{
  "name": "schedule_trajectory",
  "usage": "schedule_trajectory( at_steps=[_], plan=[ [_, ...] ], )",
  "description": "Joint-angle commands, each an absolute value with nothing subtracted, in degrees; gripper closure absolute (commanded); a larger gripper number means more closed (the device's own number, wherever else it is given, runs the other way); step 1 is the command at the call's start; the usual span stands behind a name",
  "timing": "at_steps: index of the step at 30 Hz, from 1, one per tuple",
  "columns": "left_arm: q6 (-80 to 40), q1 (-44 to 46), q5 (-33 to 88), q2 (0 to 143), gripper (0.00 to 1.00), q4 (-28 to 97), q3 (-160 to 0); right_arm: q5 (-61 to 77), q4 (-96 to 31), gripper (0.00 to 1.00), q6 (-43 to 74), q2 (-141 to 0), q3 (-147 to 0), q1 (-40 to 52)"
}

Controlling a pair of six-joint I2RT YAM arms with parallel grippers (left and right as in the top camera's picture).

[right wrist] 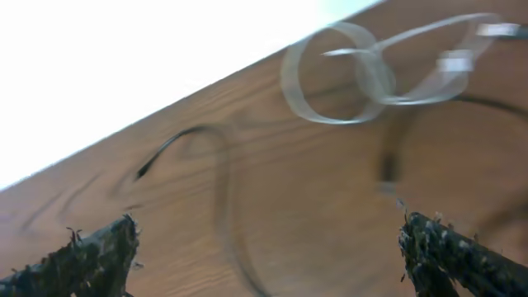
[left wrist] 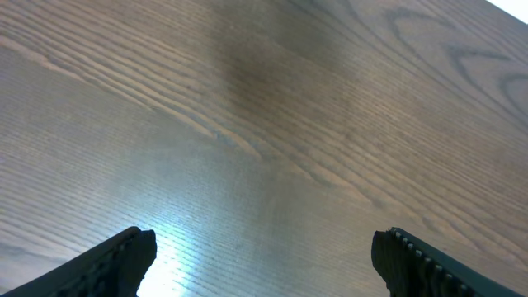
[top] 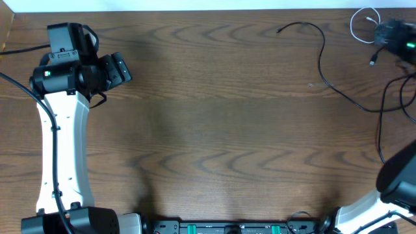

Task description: Untangle cables

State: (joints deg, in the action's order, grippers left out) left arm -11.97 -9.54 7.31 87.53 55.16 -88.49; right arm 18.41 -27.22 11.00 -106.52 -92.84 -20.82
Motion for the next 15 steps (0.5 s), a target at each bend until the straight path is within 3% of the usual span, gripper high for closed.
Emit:
schedule_trajectory(
  at_steps=[1, 8, 15],
  plan=[
    [-11.5, -9.7, 6.8, 86.5, 0.11, 55.3, -89.0, 16.5, -23.5, 0.01, 9.1, -111.2, -93.6, -13.5],
    [-11.4, -9.7, 6.8, 86.5, 0.11, 55.3, -89.0, 10.6, -14.0, 0.01, 9.1, -123.4, -93.6, -4.3],
    [-11.4, -9.7, 6.8, 86.5, 0.11, 55.2, -89.0, 6.2, -10.7, 0.03, 10.3, -131.2, -93.6, -3.0]
  ],
)
